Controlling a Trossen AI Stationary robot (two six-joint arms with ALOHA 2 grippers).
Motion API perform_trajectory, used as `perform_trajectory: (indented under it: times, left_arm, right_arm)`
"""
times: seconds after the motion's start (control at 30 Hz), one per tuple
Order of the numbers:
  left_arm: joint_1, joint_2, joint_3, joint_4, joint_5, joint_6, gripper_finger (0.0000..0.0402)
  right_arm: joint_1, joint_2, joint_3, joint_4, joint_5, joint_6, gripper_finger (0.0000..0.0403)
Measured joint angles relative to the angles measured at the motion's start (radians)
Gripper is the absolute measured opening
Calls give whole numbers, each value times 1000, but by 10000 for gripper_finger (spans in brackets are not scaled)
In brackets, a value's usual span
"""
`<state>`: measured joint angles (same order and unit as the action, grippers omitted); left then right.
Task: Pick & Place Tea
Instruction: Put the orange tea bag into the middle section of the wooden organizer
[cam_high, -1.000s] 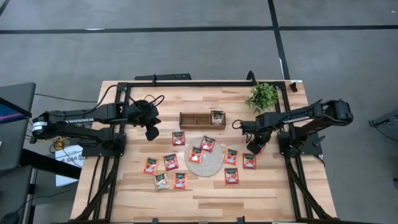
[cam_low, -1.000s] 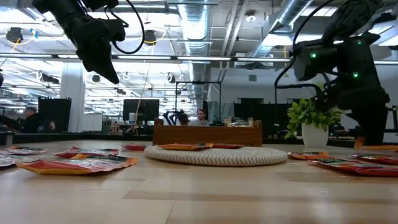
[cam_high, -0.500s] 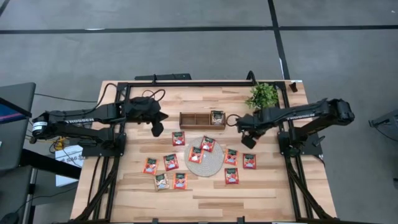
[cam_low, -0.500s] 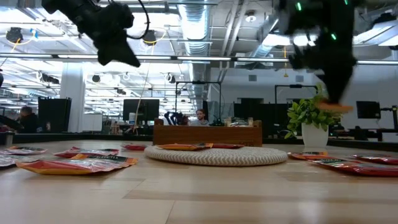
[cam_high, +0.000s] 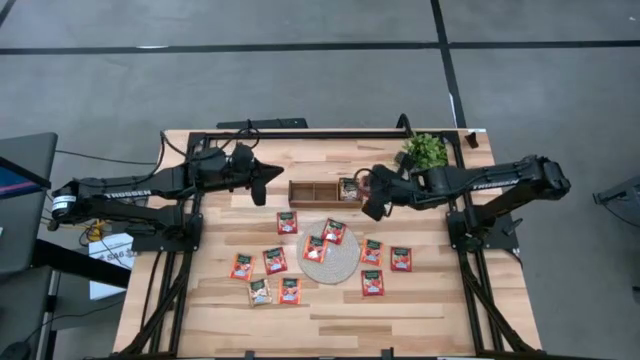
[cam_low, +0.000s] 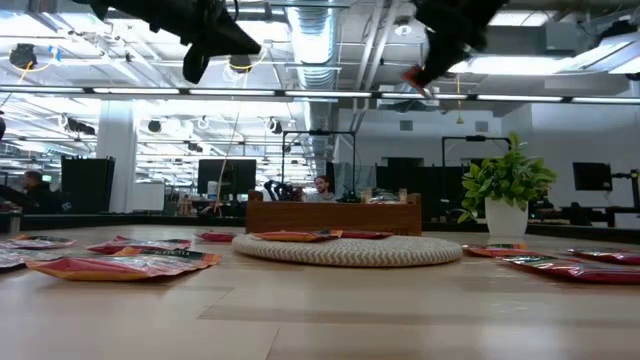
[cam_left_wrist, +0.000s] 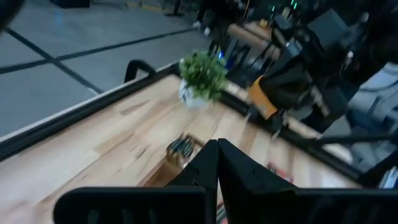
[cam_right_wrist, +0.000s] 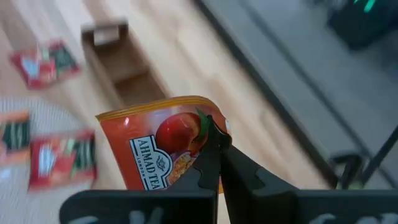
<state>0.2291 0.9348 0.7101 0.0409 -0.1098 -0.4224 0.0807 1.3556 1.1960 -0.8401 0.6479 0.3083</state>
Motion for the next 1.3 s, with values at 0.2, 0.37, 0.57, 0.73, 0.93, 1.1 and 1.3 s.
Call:
perform_trajectory:
  times: [0.2,0.37,0.57,0.73,0.93,1.1,1.3]
  left_arm:
    - [0,0,0,64,-19,-72,0]
    - [0,0,0,89,-26,-95,0]
    - [0,0,0,89,-26,-95,0]
    - [0,0,0,93,-26,-113,0]
    - [0,2,0,94,-22,-151,0]
    - [0,22,0,94,-22,-200,0]
    - [0,66,0,87,-21,-286,0]
  right_arm:
    - [-26,39,1,239,37,-180,0]
    - [-32,105,2,427,35,-312,0]
    - [-32,202,96,486,28,-421,0]
    - [-32,286,198,485,-5,-495,0]
    - [-33,366,287,477,-22,-564,0]
    - [-37,411,340,473,-22,-589,0]
    - [-45,436,372,445,-20,-589,0]
